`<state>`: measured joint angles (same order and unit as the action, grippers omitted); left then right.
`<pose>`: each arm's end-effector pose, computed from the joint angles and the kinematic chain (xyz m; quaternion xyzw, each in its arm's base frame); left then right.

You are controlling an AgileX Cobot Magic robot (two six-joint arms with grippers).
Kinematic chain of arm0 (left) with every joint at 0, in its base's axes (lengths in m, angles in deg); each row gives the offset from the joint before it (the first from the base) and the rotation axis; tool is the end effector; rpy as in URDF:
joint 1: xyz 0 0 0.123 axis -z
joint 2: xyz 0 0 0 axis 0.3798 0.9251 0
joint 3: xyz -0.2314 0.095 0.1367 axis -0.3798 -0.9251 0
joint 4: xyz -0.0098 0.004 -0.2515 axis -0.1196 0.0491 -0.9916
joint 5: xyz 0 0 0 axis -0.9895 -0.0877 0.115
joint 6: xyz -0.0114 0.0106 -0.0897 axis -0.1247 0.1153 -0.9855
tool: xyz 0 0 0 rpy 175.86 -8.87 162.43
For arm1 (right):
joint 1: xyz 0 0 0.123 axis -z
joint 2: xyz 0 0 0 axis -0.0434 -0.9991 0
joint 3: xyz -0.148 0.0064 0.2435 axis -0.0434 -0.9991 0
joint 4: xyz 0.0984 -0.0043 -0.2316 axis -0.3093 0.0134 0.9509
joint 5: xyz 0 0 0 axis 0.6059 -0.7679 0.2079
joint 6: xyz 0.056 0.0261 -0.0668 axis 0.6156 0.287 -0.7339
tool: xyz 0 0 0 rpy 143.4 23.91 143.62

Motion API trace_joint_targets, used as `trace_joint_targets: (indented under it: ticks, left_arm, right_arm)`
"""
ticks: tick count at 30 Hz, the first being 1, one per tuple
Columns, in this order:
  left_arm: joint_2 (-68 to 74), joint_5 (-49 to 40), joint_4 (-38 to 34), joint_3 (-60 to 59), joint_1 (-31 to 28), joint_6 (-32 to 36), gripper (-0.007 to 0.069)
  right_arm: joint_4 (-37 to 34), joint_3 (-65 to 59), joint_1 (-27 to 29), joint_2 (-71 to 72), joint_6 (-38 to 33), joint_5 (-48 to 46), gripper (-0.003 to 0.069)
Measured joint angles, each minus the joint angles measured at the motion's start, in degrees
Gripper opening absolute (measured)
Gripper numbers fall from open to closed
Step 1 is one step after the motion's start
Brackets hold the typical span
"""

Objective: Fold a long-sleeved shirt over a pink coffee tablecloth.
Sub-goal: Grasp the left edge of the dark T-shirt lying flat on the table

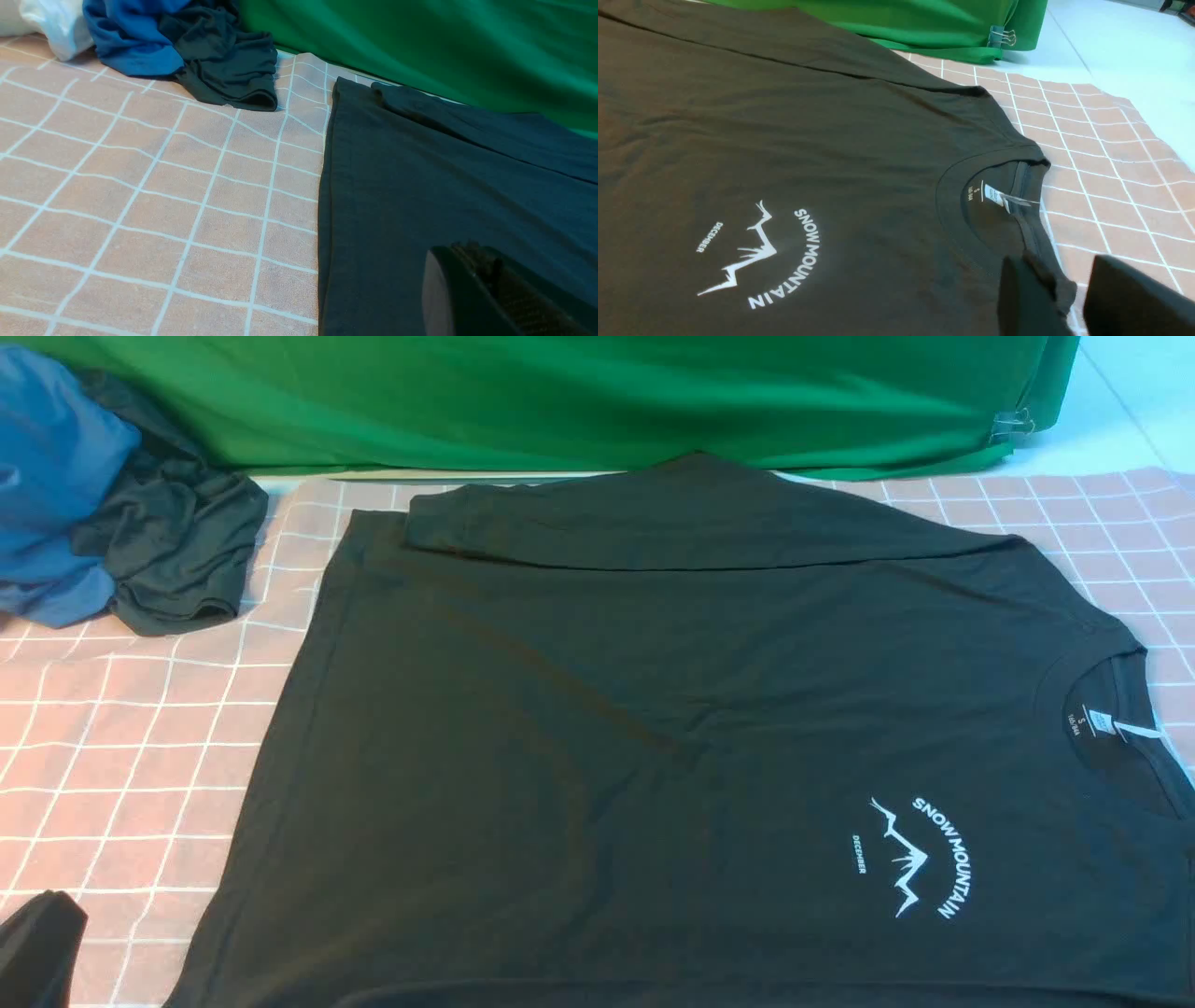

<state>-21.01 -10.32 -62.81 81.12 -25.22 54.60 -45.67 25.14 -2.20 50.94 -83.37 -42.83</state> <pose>0.0553 0.0027 0.1884 -0.1046 0.7557 -0.0561 0.6441 0.0554 0.0011 0.1841 -0.0624 0.7684 -0.0445 0.6354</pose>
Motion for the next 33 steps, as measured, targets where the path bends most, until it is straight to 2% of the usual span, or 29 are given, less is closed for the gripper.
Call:
trace_joint_targets:
  ticks: [33]
  left_arm:
    - [0.0, 2.0, 1.3, 0.0, 0.0, 0.0, 0.0015]
  right_arm:
    - [0.0, 0.0, 0.0, 0.0, 0.0, 0.0, 0.0238]
